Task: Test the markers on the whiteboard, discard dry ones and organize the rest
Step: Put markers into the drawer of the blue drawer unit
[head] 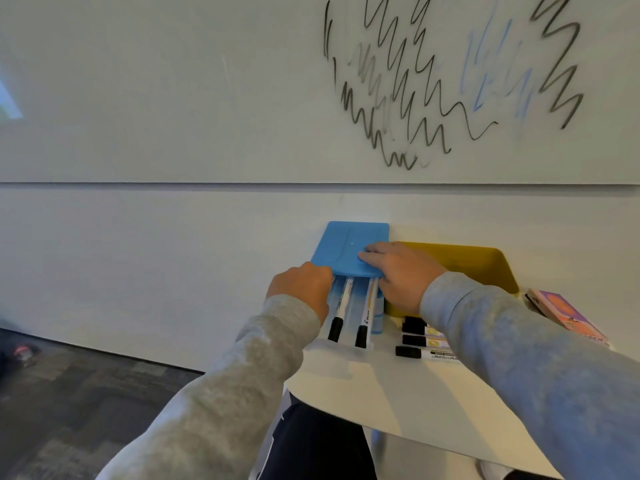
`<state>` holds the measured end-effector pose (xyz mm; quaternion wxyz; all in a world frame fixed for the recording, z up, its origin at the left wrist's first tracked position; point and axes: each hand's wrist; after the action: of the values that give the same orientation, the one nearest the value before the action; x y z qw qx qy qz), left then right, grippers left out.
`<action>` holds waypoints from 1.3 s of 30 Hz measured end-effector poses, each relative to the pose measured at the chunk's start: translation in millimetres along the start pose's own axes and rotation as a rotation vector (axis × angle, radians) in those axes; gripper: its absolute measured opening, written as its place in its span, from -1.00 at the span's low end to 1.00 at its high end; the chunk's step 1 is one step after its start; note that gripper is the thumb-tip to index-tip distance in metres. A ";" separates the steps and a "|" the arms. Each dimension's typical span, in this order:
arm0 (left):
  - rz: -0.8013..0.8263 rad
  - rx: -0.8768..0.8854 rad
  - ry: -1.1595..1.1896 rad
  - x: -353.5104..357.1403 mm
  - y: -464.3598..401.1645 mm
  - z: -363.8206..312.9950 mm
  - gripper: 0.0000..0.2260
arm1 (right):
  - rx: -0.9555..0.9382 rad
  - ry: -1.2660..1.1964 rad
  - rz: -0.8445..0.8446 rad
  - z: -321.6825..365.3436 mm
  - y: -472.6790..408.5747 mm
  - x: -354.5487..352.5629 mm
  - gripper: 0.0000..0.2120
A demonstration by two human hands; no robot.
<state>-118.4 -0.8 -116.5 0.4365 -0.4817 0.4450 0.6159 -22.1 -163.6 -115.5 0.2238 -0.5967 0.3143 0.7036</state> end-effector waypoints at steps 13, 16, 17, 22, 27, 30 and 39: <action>0.074 0.005 0.123 -38.6 6.2 21.3 -0.76 | -0.061 0.052 -0.098 6.0 5.8 -12.7 -0.65; 0.087 0.000 0.175 -50.8 10.7 34.2 -0.81 | -0.171 0.100 -0.102 21.1 9.2 -21.7 -0.77; 0.090 0.000 0.195 -53.4 11.7 38.8 -0.83 | -0.221 0.119 -0.069 26.9 9.6 -24.7 -0.79; 0.068 0.008 0.267 -49.1 14.0 54.6 -0.88 | -0.351 0.284 0.164 52.5 -2.3 -23.4 -0.70; 0.073 0.038 0.297 -42.1 13.0 56.2 -0.88 | -0.344 0.357 0.247 59.0 -16.2 -17.7 -0.70; 0.073 0.056 0.300 -40.9 12.5 57.4 -0.88 | -0.363 0.409 0.259 60.3 -18.0 -16.5 -0.78; 0.062 0.118 0.387 -59.0 20.2 76.9 -0.92 | -0.492 0.241 0.033 56.0 -1.8 -32.5 -0.90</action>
<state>-144.5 62.7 -45.2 0.3514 -0.5506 0.5705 0.4979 -53.9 -120.7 -78.9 0.0215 -0.7075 0.1682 0.6861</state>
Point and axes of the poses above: each hand's wrist, its own y-axis away from the middle knuckle, its own x-axis out of the palm, z = x × y, and after that the axes turned 14 degrees about z, right-handed
